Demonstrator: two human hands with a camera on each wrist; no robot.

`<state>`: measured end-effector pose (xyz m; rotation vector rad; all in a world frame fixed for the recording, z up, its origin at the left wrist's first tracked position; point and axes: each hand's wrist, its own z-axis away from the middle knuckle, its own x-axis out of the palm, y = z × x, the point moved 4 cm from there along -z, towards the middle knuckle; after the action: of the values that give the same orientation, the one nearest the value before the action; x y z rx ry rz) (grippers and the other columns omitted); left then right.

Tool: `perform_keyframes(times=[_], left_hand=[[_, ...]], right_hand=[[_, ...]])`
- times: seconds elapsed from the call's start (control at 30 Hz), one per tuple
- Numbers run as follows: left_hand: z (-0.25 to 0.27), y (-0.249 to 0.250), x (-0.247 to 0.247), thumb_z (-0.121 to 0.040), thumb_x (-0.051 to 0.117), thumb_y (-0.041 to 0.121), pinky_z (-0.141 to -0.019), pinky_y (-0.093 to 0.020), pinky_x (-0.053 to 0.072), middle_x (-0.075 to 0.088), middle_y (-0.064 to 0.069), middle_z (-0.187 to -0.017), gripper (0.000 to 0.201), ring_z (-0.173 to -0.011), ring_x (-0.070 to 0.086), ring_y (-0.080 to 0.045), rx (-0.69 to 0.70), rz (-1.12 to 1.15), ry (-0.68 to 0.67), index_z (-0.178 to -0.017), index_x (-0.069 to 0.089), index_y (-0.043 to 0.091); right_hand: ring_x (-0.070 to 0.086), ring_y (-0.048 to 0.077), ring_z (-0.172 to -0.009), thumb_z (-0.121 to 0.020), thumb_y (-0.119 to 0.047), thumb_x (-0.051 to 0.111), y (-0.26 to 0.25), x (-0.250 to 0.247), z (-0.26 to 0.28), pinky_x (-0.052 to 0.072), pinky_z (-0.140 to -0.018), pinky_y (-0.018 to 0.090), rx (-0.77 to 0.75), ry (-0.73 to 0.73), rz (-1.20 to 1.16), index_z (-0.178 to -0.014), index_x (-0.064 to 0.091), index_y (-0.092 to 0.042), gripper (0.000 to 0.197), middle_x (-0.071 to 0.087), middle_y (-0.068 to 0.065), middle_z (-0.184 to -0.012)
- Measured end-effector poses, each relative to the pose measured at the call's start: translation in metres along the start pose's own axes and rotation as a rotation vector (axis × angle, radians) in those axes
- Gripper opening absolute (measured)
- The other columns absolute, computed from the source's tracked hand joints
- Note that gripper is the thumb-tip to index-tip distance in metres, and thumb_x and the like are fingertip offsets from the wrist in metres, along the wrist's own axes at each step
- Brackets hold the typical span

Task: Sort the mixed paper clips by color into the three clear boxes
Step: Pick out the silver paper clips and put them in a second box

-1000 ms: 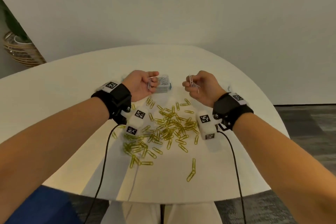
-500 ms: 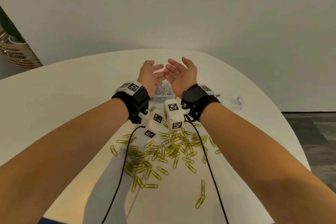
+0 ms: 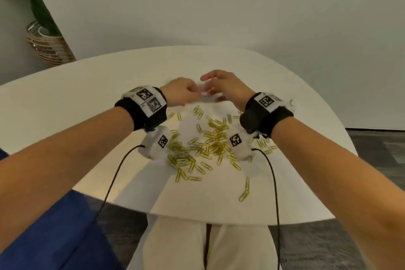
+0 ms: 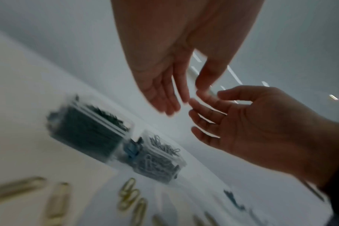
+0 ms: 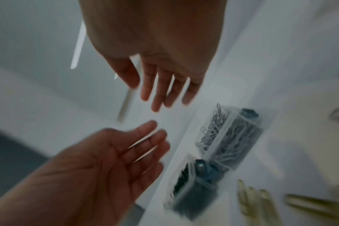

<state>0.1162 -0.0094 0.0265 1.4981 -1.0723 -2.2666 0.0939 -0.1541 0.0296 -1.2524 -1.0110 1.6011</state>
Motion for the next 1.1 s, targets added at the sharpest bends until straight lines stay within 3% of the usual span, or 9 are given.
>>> perform_keyframes(times=[0.1, 0.2, 0.27, 0.37, 0.47, 0.67, 0.83, 0.93, 1.1], left_hand=[[0.054, -0.033, 0.032, -0.084, 0.066, 0.033, -0.076, -0.027, 0.04, 0.043, -0.002, -0.105, 0.046, -0.091, 0.047, -0.02, -0.105, -0.464, -0.321, -0.124, 0.049, 0.02], [0.081, -0.055, 0.06, -0.081, 0.069, 0.034, -0.076, -0.031, 0.047, 0.035, -0.01, -0.117, 0.056, -0.093, 0.051, -0.028, -0.164, -0.487, -0.336, -0.128, 0.041, 0.024], [0.082, -0.061, 0.071, -0.083, 0.068, 0.029, -0.076, -0.031, 0.048, 0.034, -0.013, -0.121, 0.048, -0.09, 0.052, -0.029, -0.13, -0.469, -0.225, -0.125, 0.044, 0.021], [0.079, -0.071, 0.07, -0.086, 0.065, 0.026, -0.076, -0.03, 0.043, 0.04, -0.013, -0.114, 0.028, -0.091, 0.052, -0.028, -0.086, -0.377, -0.076, -0.11, 0.053, 0.015], [0.078, -0.086, 0.056, -0.086, 0.066, 0.019, -0.061, -0.029, 0.046, 0.046, -0.012, -0.106, 0.018, -0.085, 0.052, -0.025, -0.085, -0.251, 0.007, -0.1, 0.057, 0.012], [0.082, -0.099, 0.041, -0.088, 0.058, 0.0, -0.059, -0.022, 0.052, 0.057, -0.005, -0.09, 0.019, -0.075, 0.056, -0.018, -0.063, 0.076, 0.079, -0.102, 0.064, 0.012], [0.079, -0.083, 0.038, -0.086, 0.056, -0.001, -0.053, -0.006, 0.042, 0.063, 0.0, -0.09, 0.021, -0.069, 0.056, -0.01, 0.03, 0.06, 0.144, -0.099, 0.067, 0.013], [0.081, -0.085, 0.034, -0.085, 0.063, 0.003, -0.073, -0.017, 0.042, 0.066, -0.005, -0.099, 0.015, -0.078, 0.054, -0.011, 0.047, -0.083, 0.168, -0.097, 0.068, 0.01], [0.089, -0.097, 0.032, -0.082, 0.069, 0.009, -0.074, -0.02, 0.035, 0.059, -0.003, -0.1, 0.019, -0.077, 0.048, -0.009, 0.028, -0.234, 0.056, -0.1, 0.067, 0.012]], right_hand=[[0.056, 0.014, -0.088, -0.085, -0.037, 0.068, 0.034, 0.038, 0.051, 0.052, -0.072, 0.031, 0.027, -0.276, 0.63, -0.121, 0.059, -0.022, 0.04, 0.053, -0.002, -0.105], [0.043, 0.018, -0.096, -0.08, -0.047, 0.071, 0.06, 0.072, 0.078, 0.04, -0.081, 0.03, -0.068, -0.326, 0.917, -0.132, 0.051, -0.028, 0.059, 0.043, 0.007, -0.112], [0.043, 0.019, -0.096, -0.079, -0.043, 0.072, 0.07, 0.085, 0.081, 0.04, -0.086, 0.029, -0.073, -0.293, 0.906, -0.132, 0.05, -0.026, 0.06, 0.039, 0.008, -0.115], [0.049, 0.023, -0.093, -0.084, -0.029, 0.07, 0.071, 0.085, 0.08, 0.041, -0.083, 0.028, -0.093, -0.19, 0.856, -0.115, 0.061, -0.016, 0.035, 0.046, 0.01, -0.111], [0.058, 0.024, -0.093, -0.087, -0.01, 0.062, 0.076, 0.056, 0.079, 0.047, -0.084, 0.029, -0.078, -0.083, 0.78, -0.096, 0.065, -0.01, 0.009, 0.06, 0.007, -0.102], [0.053, 0.015, -0.094, -0.084, 0.003, 0.054, 0.079, 0.003, 0.081, 0.042, -0.083, 0.024, 0.024, 0.069, 0.695, -0.093, 0.066, -0.01, 0.019, 0.063, 0.003, -0.104], [0.056, 0.017, -0.1, -0.088, -0.016, 0.061, 0.06, 0.044, 0.062, 0.042, -0.087, 0.023, -0.11, -0.088, 0.907, -0.105, 0.066, -0.014, 0.018, 0.063, 0.002, -0.109], [0.054, 0.018, -0.09, -0.088, -0.03, 0.063, 0.06, 0.068, 0.05, 0.046, -0.081, 0.027, -0.095, -0.125, 1.023, -0.099, 0.064, -0.014, 0.02, 0.06, 0.002, -0.1], [0.051, 0.019, -0.084, -0.088, -0.021, 0.059, 0.067, 0.08, 0.04, 0.04, -0.071, 0.026, -0.056, -0.258, 1.05, -0.085, 0.055, -0.015, 0.007, 0.056, 0.003, -0.088]])
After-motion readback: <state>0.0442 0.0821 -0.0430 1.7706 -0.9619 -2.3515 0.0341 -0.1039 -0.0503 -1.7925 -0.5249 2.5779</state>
